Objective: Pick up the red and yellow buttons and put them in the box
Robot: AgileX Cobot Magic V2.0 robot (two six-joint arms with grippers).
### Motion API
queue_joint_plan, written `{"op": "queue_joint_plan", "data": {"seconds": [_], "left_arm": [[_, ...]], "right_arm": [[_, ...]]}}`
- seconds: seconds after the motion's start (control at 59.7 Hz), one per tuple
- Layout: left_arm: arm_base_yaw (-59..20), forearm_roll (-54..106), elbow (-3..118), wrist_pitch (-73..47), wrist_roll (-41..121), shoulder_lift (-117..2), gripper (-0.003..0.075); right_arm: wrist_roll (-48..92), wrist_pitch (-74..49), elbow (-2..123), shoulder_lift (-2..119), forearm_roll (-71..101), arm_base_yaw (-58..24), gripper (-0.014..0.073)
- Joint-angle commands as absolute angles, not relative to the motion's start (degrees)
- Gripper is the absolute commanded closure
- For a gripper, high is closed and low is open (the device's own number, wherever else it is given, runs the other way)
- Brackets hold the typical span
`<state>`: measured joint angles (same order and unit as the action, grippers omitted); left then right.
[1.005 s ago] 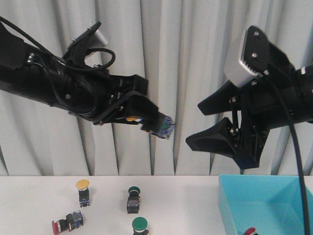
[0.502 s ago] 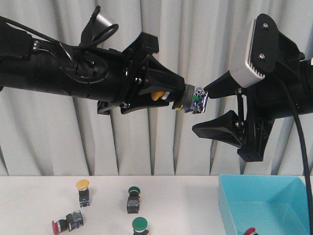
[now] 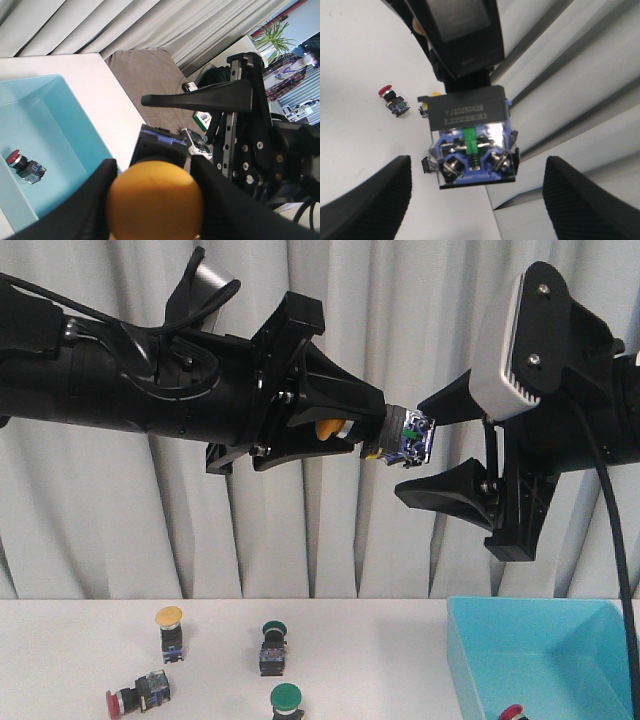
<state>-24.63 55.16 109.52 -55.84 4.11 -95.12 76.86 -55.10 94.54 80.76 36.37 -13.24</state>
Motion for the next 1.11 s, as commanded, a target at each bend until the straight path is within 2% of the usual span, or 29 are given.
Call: {"op": "queue_joint_plan", "data": {"seconds": [0.0,1.088], "left_arm": [[-24.78,59.09,111.08,-53.12,3.71,-92.76,0.0639],[-24.78,66.64,110.89,-53.65,0.34,-95.77,0.0626]], "right_arm": [[78.51,-51.52,96.26,78.80,38.41,-13.30,0.0068],[84.98,-50.89,96.26,79.29,41.92,-13.30,0.0071]]}}
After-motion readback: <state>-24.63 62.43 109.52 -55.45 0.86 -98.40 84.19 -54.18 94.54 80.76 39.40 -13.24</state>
